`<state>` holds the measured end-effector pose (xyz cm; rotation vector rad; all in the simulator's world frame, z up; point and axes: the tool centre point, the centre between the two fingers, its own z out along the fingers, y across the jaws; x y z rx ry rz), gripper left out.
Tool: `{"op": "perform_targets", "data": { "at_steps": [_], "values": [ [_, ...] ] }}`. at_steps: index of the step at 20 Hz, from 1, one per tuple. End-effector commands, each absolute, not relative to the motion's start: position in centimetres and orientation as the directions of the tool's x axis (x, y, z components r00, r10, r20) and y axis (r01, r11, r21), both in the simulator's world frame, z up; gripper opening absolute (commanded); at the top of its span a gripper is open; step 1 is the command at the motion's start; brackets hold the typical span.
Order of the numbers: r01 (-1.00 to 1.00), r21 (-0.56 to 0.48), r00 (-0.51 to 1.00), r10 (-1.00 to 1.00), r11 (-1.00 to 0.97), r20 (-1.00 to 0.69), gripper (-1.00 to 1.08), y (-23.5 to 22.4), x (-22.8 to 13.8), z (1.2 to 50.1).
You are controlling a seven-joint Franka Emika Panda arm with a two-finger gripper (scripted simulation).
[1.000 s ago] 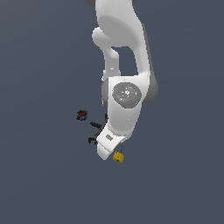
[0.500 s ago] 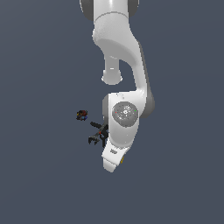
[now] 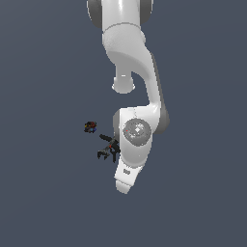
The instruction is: Pick up a designated object from a clutter of objects.
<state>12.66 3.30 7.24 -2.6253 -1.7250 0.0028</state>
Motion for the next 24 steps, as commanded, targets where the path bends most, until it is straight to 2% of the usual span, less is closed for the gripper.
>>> {"op": "perform_targets", "data": {
  "at_steps": [1,12,17,18,24],
  "values": [
    [0.918,-0.001,0.397,0.918,-0.397,-0.001,1.0,3.3,12.7,7.2],
    [0.92,0.0,0.393,0.92,-0.393,0.0,1.0,3.3,12.6,2.7],
    [0.92,0.0,0.393,0.92,-0.393,0.0,1.0,3.3,12.7,2.2],
    [0.92,0.0,0.393,0.92,-0.393,0.0,-1.0,3.3,12.7,2.2],
    [0.92,0.0,0.393,0.92,-0.393,0.0,-1.0,3.3,12.7,2.2]
  ]
}}
